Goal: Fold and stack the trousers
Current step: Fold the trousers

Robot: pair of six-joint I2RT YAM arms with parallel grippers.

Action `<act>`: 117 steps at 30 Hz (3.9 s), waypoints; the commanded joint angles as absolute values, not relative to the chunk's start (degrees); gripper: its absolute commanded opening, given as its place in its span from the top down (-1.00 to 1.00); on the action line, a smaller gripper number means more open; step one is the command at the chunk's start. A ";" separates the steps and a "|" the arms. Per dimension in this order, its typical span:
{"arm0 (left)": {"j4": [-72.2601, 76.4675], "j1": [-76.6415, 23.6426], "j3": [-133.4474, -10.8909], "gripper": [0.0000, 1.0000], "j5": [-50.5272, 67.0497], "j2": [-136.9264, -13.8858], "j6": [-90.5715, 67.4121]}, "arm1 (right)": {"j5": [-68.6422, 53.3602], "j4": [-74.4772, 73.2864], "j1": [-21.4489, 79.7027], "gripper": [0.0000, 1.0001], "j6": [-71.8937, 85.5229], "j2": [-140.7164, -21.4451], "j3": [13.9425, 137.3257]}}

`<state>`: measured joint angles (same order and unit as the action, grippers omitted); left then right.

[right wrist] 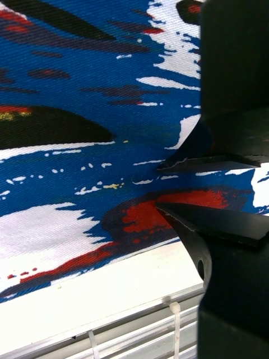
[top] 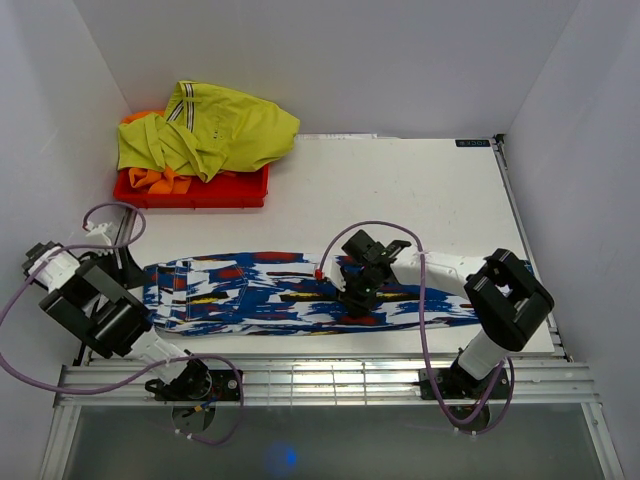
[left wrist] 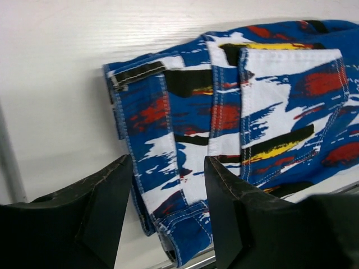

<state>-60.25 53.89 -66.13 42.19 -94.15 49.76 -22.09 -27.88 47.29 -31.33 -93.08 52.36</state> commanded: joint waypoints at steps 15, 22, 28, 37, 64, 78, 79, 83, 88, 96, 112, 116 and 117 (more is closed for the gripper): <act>-48.79 13.91 -45.27 -0.28 37.20 -65.65 47.58 | -23.81 -38.04 28.70 -0.41 -34.53 -80.08 55.99; -39.12 -1.84 -42.01 -0.21 27.17 -73.09 38.51 | -21.10 -48.77 7.84 -0.38 -47.97 -73.67 50.90; -35.86 -0.10 -41.49 -0.02 17.94 -83.84 36.91 | -16.44 -50.80 -9.30 -0.37 -58.96 -74.96 47.28; -42.70 12.39 -42.72 -0.18 19.58 -85.53 47.18 | -12.58 -48.18 -17.75 -0.37 -65.65 -84.64 45.97; -50.97 4.84 -77.78 -0.64 44.91 -102.03 47.63 | -33.38 -38.41 22.67 -0.20 -36.31 -97.29 74.26; -52.48 2.02 -67.34 0.52 52.47 -100.12 55.02 | -41.13 -32.18 28.39 -0.27 -26.90 -108.98 87.00; -50.47 1.93 -66.37 0.68 52.47 -98.89 54.67 | -41.74 -31.82 28.56 -0.27 -25.94 -109.33 87.36; -47.47 1.32 -62.32 1.00 51.15 -92.65 55.11 | -43.24 -29.97 29.88 -0.27 -23.13 -110.83 88.94; -39.30 0.97 -51.63 1.00 48.44 -80.00 56.95 | -46.40 -25.68 31.20 -0.28 -17.94 -112.24 89.56; -31.30 -4.13 -34.46 1.00 40.17 -66.98 64.95 | -48.43 -19.95 34.45 -0.17 -9.85 -114.52 88.68; -32.52 -5.80 -28.38 0.78 36.29 -64.07 64.70 | -43.51 -17.66 44.30 0.10 -11.86 -117.15 76.99; -33.48 -5.71 -34.16 0.42 37.44 -62.93 55.74 | -41.93 -18.19 44.65 0.14 -12.66 -118.47 76.47; -33.92 -5.36 -35.67 0.41 37.88 -62.76 53.90 | -41.66 -18.19 44.74 0.14 -12.92 -118.65 76.20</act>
<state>-32.21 -5.63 -30.09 36.34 -64.79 61.43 -43.42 -18.92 44.47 -11.46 -117.80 77.21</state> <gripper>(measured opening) 0.289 0.430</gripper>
